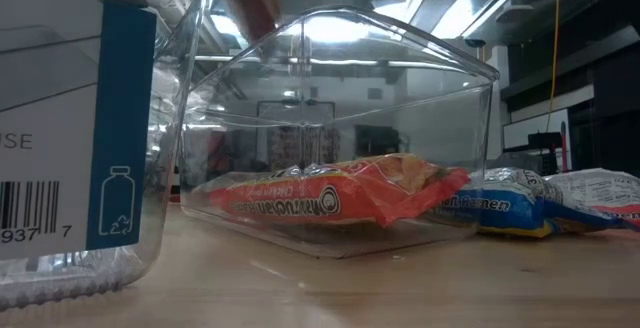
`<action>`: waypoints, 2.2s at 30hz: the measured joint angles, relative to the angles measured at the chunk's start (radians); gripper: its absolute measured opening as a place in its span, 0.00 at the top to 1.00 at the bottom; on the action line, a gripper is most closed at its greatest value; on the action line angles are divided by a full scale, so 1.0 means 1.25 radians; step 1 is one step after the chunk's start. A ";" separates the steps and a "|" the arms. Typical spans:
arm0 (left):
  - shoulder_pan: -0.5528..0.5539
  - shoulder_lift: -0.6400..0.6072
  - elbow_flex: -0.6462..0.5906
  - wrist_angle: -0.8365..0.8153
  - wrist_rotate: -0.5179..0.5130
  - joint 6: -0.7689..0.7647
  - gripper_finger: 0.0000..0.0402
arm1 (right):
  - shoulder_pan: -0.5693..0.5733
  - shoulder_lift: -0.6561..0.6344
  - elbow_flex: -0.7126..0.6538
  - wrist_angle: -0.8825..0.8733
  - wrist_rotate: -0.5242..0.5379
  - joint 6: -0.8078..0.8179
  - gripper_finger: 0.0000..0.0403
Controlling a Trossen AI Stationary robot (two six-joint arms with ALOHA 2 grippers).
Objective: Sort Maruchan noodles
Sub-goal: Put the red noodle pack into the bottom transparent bin, then put the red noodle pack into the the bottom transparent bin
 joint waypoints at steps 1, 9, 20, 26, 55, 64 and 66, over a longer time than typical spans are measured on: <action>0.000 0.000 0.000 0.000 0.000 -0.001 0.57 | 0.019 0.004 0.000 0.035 0.000 0.002 1.00; 0.000 0.000 0.000 0.000 0.001 -0.003 0.57 | 0.106 0.054 -0.029 0.279 -0.021 0.006 1.00; 0.000 0.000 0.000 0.003 0.001 -0.003 0.57 | 0.102 0.194 -0.031 0.401 -0.097 0.032 1.00; 0.000 0.000 0.000 0.003 0.000 0.000 0.57 | 0.092 0.223 -0.031 0.385 -0.117 0.052 1.00; 0.000 0.000 0.000 0.002 0.000 0.004 0.57 | 0.084 0.259 -0.030 0.373 -0.163 0.073 0.71; 0.000 0.000 0.000 -0.001 0.000 0.004 0.57 | 0.095 0.256 -0.002 0.398 -0.134 0.052 0.68; 0.000 0.000 0.000 -0.005 0.000 0.004 0.57 | 0.097 0.255 -0.002 0.375 -0.033 0.035 0.69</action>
